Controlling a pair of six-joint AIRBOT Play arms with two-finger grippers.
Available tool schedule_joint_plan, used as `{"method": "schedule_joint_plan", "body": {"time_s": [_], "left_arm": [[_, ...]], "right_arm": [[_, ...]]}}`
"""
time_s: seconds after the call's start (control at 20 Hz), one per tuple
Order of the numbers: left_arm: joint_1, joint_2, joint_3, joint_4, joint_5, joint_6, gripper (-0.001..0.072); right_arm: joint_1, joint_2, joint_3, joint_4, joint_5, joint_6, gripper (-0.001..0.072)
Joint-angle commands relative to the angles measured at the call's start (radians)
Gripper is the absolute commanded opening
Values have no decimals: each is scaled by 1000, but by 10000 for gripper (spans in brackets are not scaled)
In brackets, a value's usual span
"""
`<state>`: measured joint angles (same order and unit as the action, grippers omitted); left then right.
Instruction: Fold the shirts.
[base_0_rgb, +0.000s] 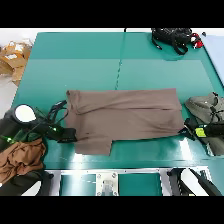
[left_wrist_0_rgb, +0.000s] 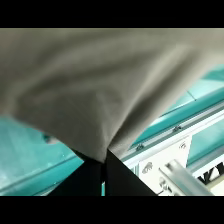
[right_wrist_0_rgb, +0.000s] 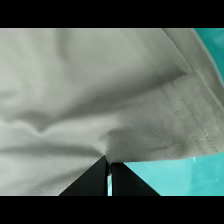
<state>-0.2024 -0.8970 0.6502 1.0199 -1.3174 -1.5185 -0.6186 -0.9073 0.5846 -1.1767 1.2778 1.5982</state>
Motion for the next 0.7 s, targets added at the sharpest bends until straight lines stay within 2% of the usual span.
{"method": "schedule_joint_plan", "body": {"time_s": [0.0, 0.2, 0.35, 0.65], "left_arm": [[1, -21, 124, 31, 36, -8, 18], [1, -204, 361, 71, 53, 8, 18], [1, -372, 549, 134, 53, 8, 18], [1, -707, 810, 149, 62, 7, 19]], "right_arm": [[16, 12, 101, 62, -10, -13, 16], [129, -116, 288, 97, -85, -12, 16], [191, -291, 435, 97, -123, -10, 16], [276, -660, 683, 162, -194, -40, 17]]}}
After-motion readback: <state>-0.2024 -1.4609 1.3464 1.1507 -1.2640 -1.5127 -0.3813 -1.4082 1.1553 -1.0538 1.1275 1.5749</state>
